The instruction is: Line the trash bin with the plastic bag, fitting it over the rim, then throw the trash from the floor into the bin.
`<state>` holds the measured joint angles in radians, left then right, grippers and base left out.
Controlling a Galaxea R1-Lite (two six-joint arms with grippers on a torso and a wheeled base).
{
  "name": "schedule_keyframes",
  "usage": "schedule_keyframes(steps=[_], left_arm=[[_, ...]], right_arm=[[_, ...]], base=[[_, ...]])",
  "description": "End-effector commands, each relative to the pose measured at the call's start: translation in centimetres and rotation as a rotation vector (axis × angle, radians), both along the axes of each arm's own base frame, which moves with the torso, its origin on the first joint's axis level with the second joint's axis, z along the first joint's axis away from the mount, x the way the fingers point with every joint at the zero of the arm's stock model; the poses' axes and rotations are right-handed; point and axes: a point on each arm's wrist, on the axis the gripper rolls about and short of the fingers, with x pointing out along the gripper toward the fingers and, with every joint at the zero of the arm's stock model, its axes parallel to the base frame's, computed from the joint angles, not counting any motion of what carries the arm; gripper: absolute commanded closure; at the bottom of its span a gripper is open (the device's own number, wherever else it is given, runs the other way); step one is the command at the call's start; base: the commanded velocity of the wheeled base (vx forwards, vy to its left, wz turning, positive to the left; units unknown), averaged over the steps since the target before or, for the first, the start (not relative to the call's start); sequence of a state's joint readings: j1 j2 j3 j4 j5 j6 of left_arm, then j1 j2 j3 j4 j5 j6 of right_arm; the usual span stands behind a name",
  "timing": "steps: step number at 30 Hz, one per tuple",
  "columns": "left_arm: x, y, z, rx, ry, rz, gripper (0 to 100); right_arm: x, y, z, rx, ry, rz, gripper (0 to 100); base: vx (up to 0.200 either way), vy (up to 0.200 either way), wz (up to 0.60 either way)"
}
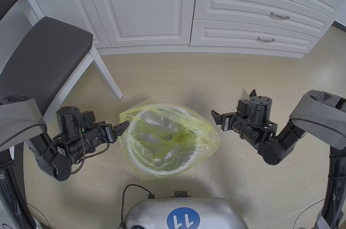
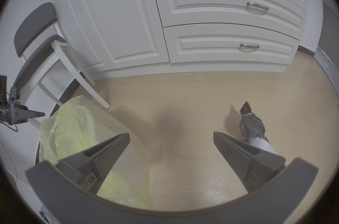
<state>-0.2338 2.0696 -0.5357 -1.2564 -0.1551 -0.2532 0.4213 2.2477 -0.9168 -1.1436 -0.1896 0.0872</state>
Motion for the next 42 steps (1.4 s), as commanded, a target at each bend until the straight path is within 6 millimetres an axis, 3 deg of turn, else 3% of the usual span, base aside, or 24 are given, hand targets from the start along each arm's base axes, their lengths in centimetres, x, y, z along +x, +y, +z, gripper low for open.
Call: schedule_keyframes(steps=[1,12,16,23,32,39,42], left_arm=[[3.6,-1.5,-4.0,-0.029,0.14,0.099,0],[3.4,0.1,-3.9,-0.015,0.2,0.147,0],[2.6,1.6,-2.6,0.005,0.201,0.152,0],[-0.3,3.4,-1.3,-0.014,0.21,-0.011,0],[-2.7,3.7,-3.0,0.033,0.223,-0.203,0],[-2.3,3.4,-4.7,0.041,0.247,-0.226,0],[-1.8,2.7,-6.7,0.039,0.258,-0.242,0]], right_arm=[[0.5,0.0,-0.8,-0.004,0.013,-0.006,0],[0.4,-0.3,-0.5,-0.002,0.004,-0.012,0],[0.3,-0.3,-0.5,-0.003,0.005,-0.012,0],[0.2,-0.3,-0.6,-0.005,0.013,-0.009,0],[0.1,-0.2,-0.8,-0.009,0.018,-0.001,0],[0.0,0.0,-0.9,-0.01,0.021,0.003,0],[-0.1,0.0,-1.1,-0.012,0.027,0.005,0]], base=[[0.0,0.0,0.0],[0.0,0.0,0.0],[0.0,0.0,0.0],[0.0,0.0,0.0],[0.0,0.0,0.0],[0.0,0.0,0.0],[0.0,0.0,0.0]])
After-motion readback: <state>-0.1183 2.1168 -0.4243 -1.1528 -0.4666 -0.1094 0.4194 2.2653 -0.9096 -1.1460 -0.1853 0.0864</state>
